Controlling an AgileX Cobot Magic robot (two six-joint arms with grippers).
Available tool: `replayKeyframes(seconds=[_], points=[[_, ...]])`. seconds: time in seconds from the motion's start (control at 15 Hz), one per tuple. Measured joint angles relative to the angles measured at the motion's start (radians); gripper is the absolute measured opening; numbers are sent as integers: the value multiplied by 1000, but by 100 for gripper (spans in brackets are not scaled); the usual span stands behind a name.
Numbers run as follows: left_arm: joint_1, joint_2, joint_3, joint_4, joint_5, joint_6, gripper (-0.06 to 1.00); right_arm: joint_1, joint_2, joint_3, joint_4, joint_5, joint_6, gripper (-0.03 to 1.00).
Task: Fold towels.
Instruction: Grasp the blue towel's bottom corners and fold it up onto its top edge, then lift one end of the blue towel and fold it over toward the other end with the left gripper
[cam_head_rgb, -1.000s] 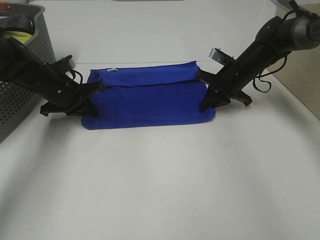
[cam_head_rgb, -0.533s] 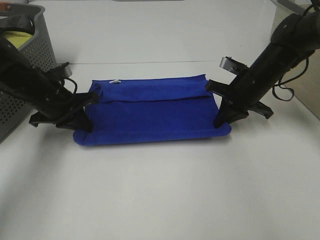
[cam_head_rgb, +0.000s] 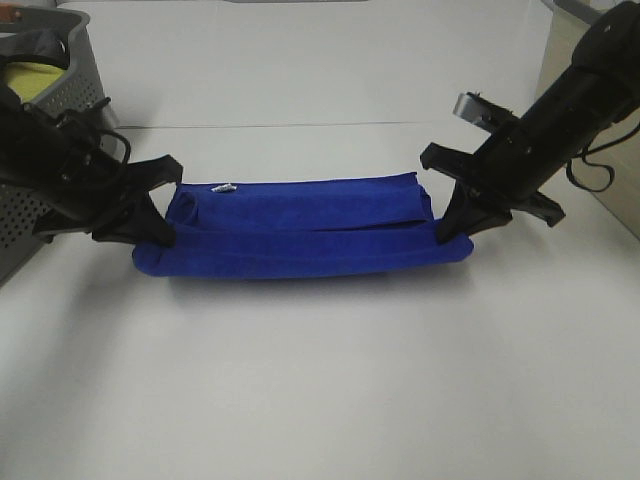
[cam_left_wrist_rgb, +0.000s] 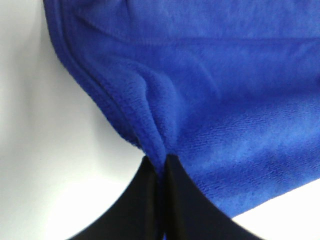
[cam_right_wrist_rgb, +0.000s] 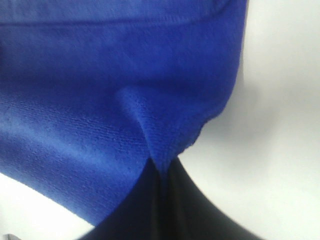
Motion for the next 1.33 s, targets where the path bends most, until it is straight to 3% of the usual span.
replayKeyframes(seconds=[0.2, 0.4, 0.67, 0.73, 0.87, 0.93, 1.07, 1.13, 1.27, 1.33], points=[[2, 38, -155, 8, 18, -55, 2, 0, 53, -174, -2, 19, 12, 0], [4, 124, -326, 92, 14, -140, 2, 0, 185, -407, -6, 60, 38, 0], [4, 213, -390, 134, -43, -160, 2, 0, 306, -535, -29, 73, 52, 0], [4, 263, -393, 146, -116, -160, 2, 0, 355, -559, -32, 57, 52, 0], [4, 299, -397, 144, -151, -160, 2, 0, 375, -561, -32, 48, 53, 8], [4, 308, -398, 142, -160, -160, 6, 0, 378, -561, -32, 48, 53, 20], [4, 313, -400, 142, -166, -160, 29, 0, 378, -561, -31, 53, 53, 60], [4, 311, -401, 142, -166, -160, 46, 0, 378, -561, -31, 60, 53, 73], [4, 289, -401, 179, -165, -160, 73, 0, 362, -561, -41, 89, 53, 83], [4, 274, -401, 224, -163, -160, 80, 0, 348, -561, -56, 109, 53, 84]])
